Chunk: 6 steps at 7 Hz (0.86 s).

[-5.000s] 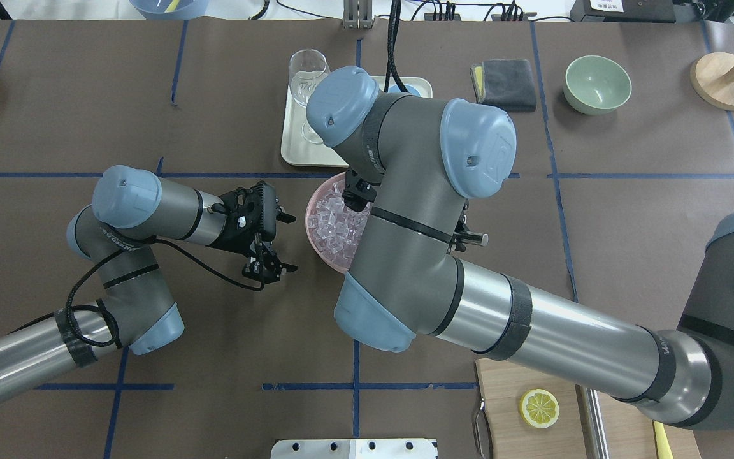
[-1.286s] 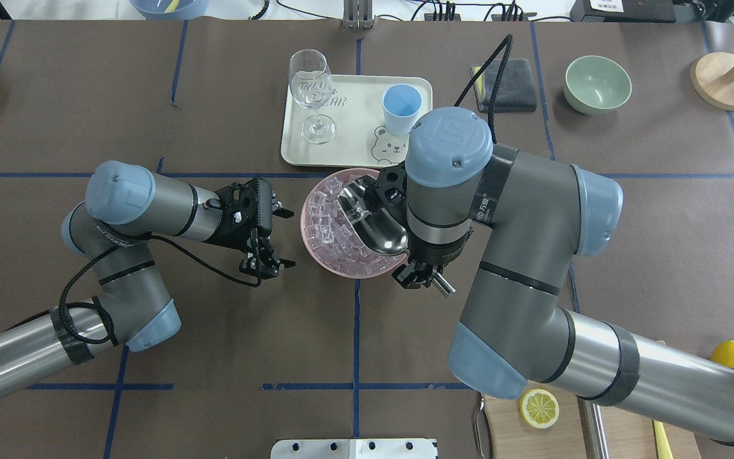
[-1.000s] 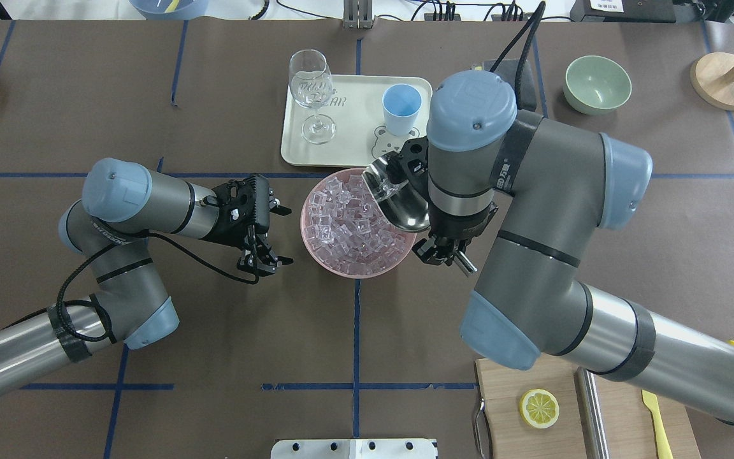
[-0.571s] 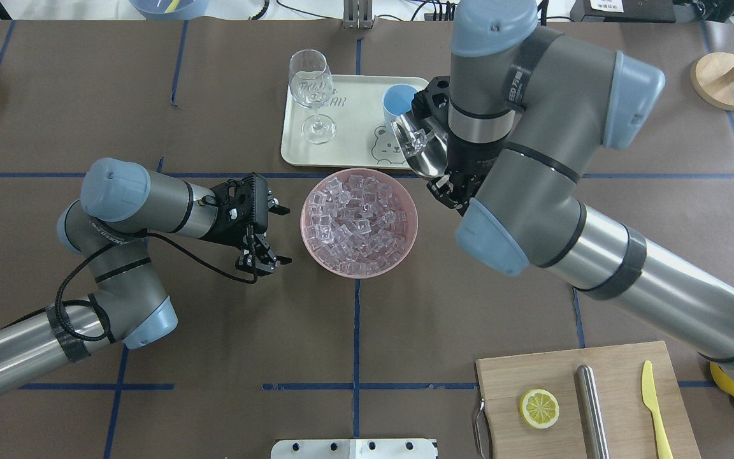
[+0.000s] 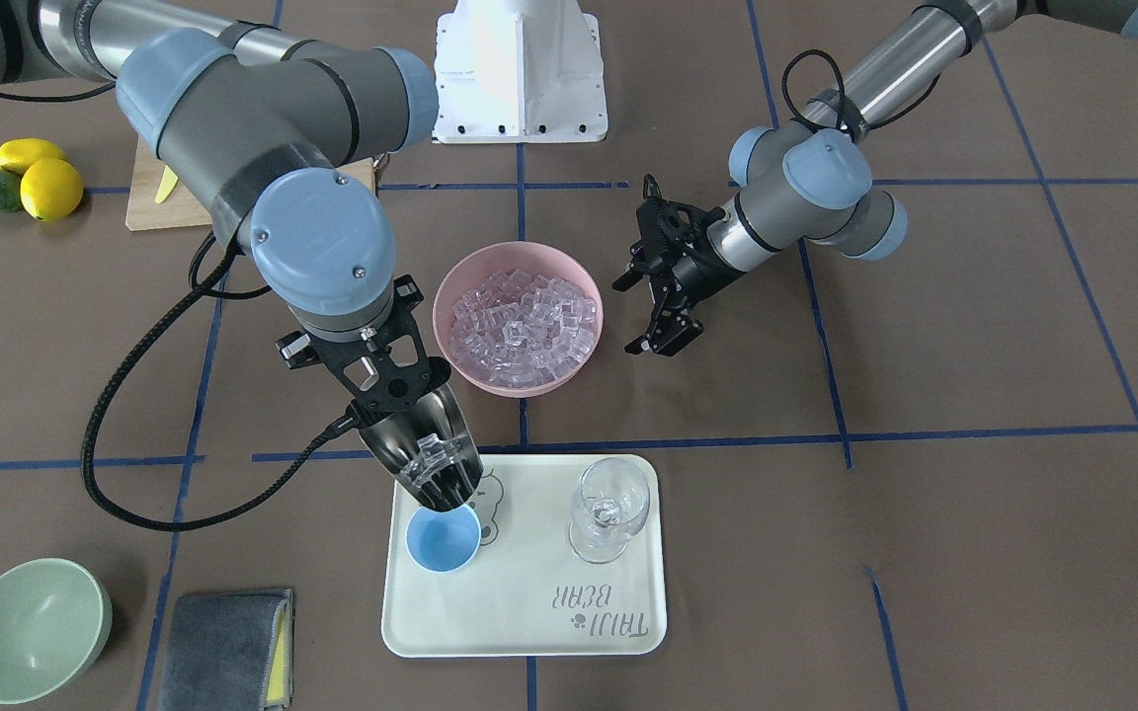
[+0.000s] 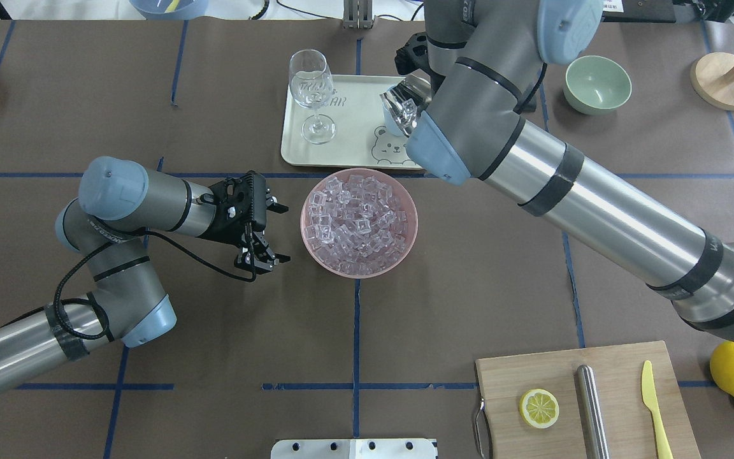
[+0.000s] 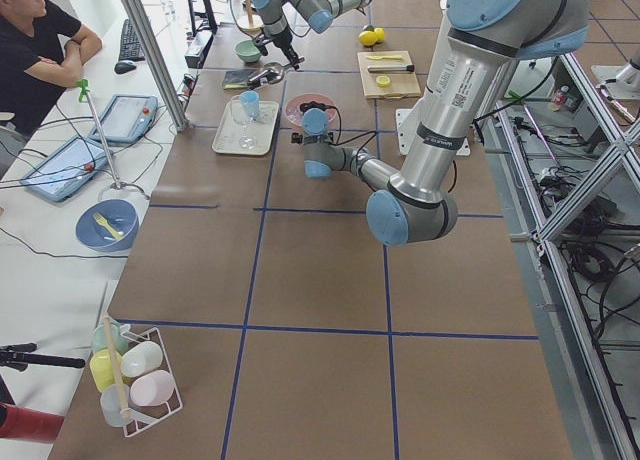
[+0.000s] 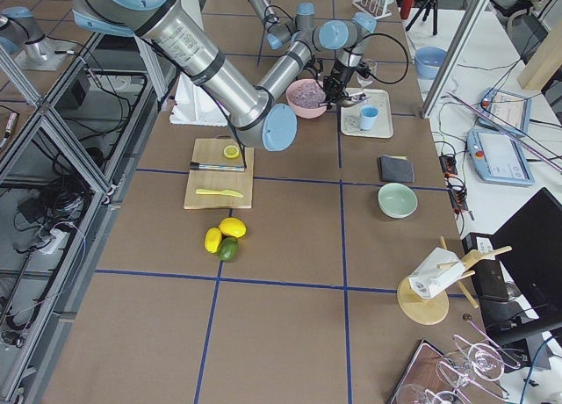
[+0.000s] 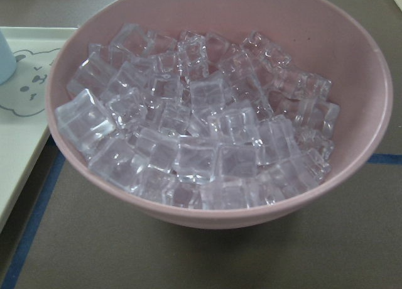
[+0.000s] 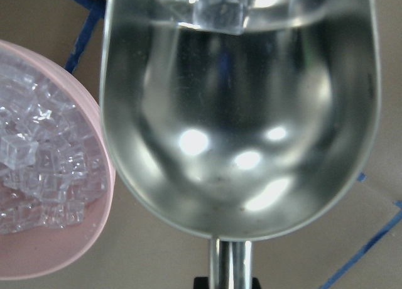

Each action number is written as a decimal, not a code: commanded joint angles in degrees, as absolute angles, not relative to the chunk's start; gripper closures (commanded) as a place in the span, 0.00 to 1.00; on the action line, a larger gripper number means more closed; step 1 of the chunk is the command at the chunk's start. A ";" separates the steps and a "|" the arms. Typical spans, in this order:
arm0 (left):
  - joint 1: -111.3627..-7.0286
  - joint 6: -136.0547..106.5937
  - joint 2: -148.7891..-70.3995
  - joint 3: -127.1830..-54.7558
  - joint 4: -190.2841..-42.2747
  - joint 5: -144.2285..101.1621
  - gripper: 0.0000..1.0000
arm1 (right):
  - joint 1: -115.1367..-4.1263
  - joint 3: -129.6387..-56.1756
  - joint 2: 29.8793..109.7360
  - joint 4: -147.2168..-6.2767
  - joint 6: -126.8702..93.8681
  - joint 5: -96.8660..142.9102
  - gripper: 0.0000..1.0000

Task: Put ice in cup with scoop
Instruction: 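Lift the filled scoop and carry it to the light blue cup, then tilt the scoop over the light blue cup to pour the ice in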

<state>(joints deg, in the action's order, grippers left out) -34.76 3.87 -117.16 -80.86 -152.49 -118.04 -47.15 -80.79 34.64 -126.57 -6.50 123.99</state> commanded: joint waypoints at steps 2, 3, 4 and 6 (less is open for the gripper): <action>-34.89 3.87 -116.98 -80.86 -152.49 -118.04 0.00 | -48.34 -77.71 32.87 -133.07 1.84 119.10 1.00; -34.89 3.87 -116.90 -80.86 -152.84 -118.04 0.00 | -48.25 -75.61 32.00 -133.59 2.02 117.09 1.00; -34.81 3.87 -116.89 -80.86 -152.84 -118.04 0.00 | -48.25 -72.37 29.03 -135.94 4.28 115.50 1.00; -34.80 3.87 -116.89 -80.77 -152.84 -118.04 0.00 | -48.16 -70.67 27.95 -138.25 9.37 112.25 1.00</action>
